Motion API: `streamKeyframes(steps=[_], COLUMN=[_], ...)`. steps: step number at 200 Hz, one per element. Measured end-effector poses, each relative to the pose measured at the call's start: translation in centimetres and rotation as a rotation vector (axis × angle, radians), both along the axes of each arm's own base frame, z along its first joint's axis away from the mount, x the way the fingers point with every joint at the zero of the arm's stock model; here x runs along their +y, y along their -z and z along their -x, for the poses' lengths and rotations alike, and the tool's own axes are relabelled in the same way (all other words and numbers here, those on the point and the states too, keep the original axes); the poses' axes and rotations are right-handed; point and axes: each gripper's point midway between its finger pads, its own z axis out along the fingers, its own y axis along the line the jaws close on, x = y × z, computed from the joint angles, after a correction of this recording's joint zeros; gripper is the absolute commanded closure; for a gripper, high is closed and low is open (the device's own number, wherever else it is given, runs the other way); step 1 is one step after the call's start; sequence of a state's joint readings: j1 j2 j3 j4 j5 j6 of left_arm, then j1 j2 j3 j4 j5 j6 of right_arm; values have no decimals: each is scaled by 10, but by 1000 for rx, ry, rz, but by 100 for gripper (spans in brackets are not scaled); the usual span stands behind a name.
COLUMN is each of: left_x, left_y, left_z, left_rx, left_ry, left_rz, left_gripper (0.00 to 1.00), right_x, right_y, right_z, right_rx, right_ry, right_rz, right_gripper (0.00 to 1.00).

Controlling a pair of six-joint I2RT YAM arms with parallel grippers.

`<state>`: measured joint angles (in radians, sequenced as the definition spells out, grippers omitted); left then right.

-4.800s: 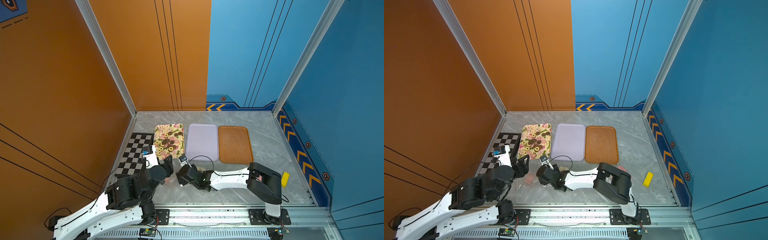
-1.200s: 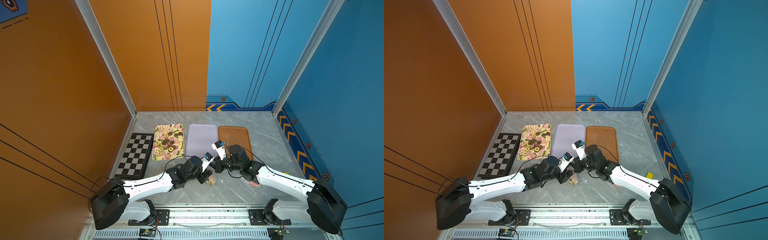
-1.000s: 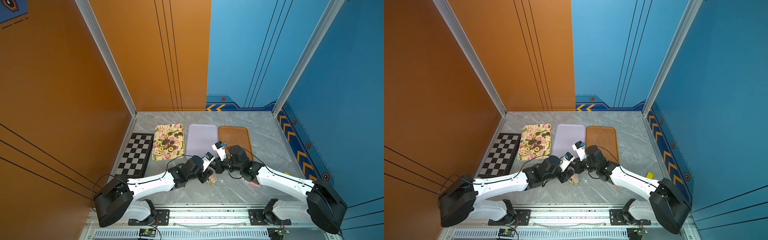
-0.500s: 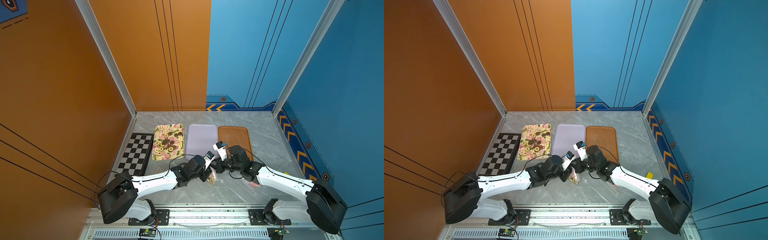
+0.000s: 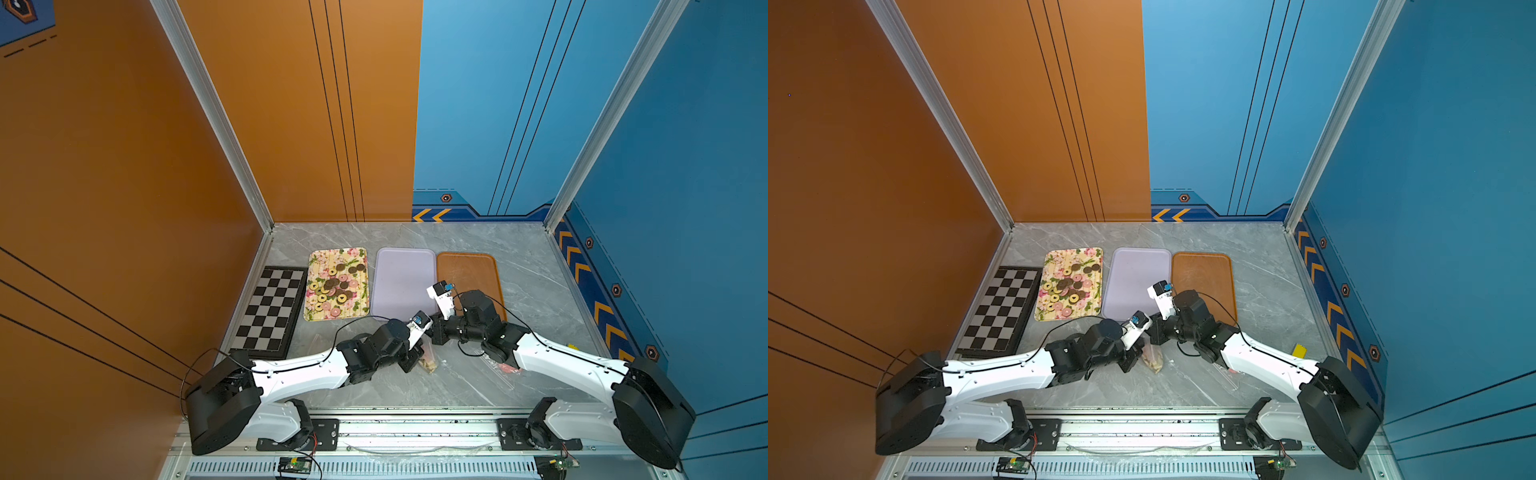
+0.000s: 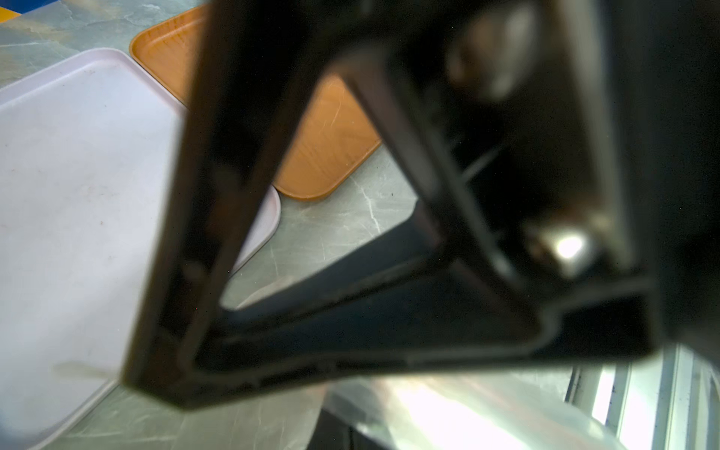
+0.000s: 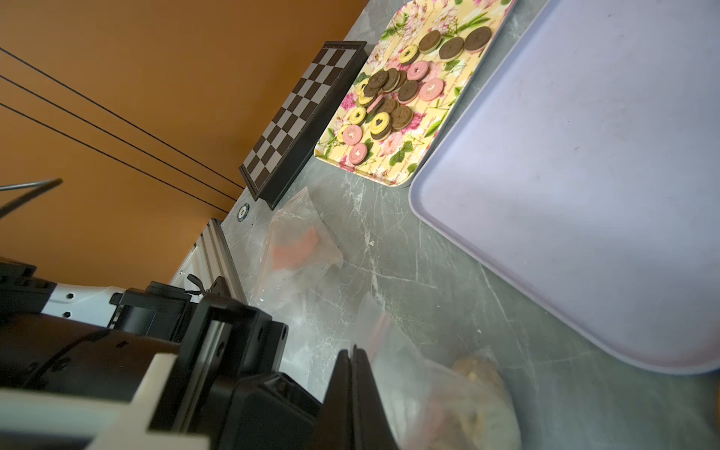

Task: Pour cookies out of the ziploc bag
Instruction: Open the ziploc bag at the center of the board.

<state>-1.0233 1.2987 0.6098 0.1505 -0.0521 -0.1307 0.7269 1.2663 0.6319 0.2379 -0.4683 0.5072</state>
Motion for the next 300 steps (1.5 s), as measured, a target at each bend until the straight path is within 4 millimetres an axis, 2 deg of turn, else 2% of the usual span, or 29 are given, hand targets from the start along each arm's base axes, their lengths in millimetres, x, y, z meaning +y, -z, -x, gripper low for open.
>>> streamKeyframes(steps=[79,83,92,103,108,115,153,199,253,300], left_x=[11,11,11,10,10,9,7,10,6,11], left_y=[9,9,9,8,8,7,6,16,4,2], left_z=[9,9,9,9,9,9,9,2,-11,-19], left_rx=[7,7,5,4,3,2,-1,7,-57,-92], left_ry=[5,5,7,8,8,11,27,34,14,-22], left_rz=[-12,-12,-13,-10,-8,-3,2,-23,-11,-26], left_gripper=[100,92,64,41,34,31,30,31,37,42], right_x=[-5,-5,-5,-5,-4,-4,-4,1,11,16], right_y=[-5,-5,-6,-6,-6,-6,-8,-16,-7,-6], right_z=[-3,-3,-3,-3,-3,-3,-3,-3,-2,-2], right_rx=[-18,-18,-17,-17,-15,-15,-8,-1,38,49], right_ry=[19,19,20,21,21,21,24,15,-4,-8], right_rz=[-28,-28,-31,-33,-33,-34,-48,-92,-108,-125], right_gripper=[100,100,100,100,100,100,100,100,100,100])
